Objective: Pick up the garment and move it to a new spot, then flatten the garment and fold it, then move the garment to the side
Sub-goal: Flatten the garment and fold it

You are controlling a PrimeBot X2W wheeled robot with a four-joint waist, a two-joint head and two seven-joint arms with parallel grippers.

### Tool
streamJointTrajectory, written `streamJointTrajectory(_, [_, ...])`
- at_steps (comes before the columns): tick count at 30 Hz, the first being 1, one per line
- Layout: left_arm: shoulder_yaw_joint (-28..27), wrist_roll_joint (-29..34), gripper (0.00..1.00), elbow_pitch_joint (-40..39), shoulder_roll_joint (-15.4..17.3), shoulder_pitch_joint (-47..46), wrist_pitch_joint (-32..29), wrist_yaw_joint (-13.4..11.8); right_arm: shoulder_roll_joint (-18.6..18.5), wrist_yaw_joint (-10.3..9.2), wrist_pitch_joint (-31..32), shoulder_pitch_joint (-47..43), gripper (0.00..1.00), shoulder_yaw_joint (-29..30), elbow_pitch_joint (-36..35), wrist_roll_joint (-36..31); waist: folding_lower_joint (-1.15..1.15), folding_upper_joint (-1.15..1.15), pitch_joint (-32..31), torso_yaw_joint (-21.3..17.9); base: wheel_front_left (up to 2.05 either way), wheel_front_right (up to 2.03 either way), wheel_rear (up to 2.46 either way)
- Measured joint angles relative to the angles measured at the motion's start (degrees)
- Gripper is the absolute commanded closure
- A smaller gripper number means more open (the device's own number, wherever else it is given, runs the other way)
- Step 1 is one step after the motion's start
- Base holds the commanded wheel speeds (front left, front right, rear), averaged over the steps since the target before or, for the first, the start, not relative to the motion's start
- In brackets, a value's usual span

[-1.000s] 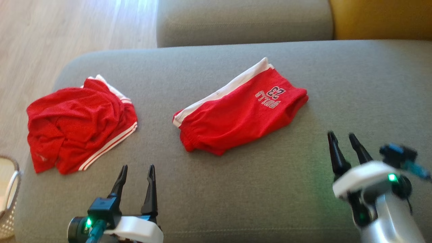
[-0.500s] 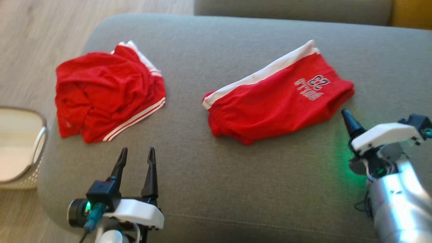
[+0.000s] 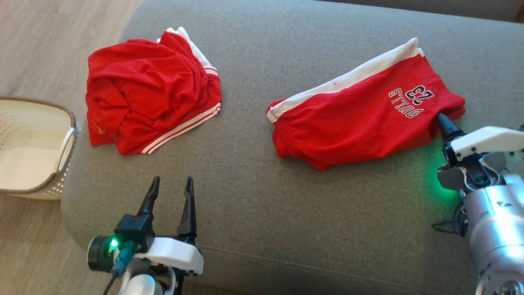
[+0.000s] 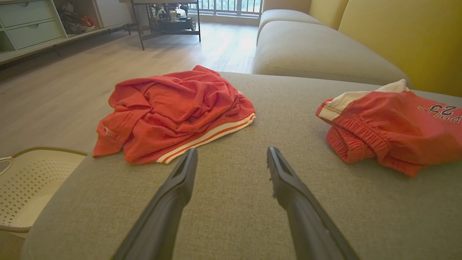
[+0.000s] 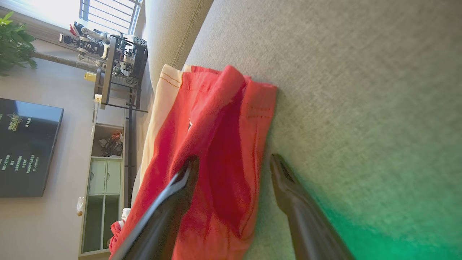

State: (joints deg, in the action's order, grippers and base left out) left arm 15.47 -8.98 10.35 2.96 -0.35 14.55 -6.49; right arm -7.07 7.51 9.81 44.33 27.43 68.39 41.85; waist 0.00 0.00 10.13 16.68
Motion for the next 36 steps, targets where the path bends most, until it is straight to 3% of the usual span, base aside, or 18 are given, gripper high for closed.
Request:
streamJointTrajectory(19, [2.15,0.40,0.00,-0.79,-0.15,-2.38,0.00,-0.16,-2.61,-0.01,-2.29,6.60,0.00,-2.02,3.38,-1.03,0.00,0.00,4.08,1.43,0.00,0.00,0.00])
streamJointTrajectory(28, [2.41,0.24,0.00,-0.67,-0.18,-2.86,0.00,-0.57,-1.89,-0.02,-2.16,6.47,0.00,-6.09,-0.46,0.01,0.01,0.00,4.81,1.76,0.00,0.00,0.00])
streamJointTrajectory(34, [2.45,0.24,0.00,-0.36,-0.18,-2.96,0.00,-0.57,-2.22,0.00,-3.18,6.28,0.00,-7.10,1.04,-0.01,0.01,0.00,4.66,1.70,0.00,0.00,0.00])
streamJointTrajectory(35, [2.44,0.24,0.00,-0.23,-0.18,-2.96,0.00,-0.57,-2.34,0.01,-3.65,6.39,0.09,-7.10,1.77,-0.03,0.00,0.00,4.56,1.66,0.00,0.00,0.00])
streamJointTrajectory(36, [2.44,0.24,0.00,-0.08,-0.18,-2.96,0.00,-0.57,-2.44,0.01,-4.15,6.53,0.54,-7.06,2.43,-0.16,0.00,0.00,4.42,1.61,0.00,0.00,0.00])
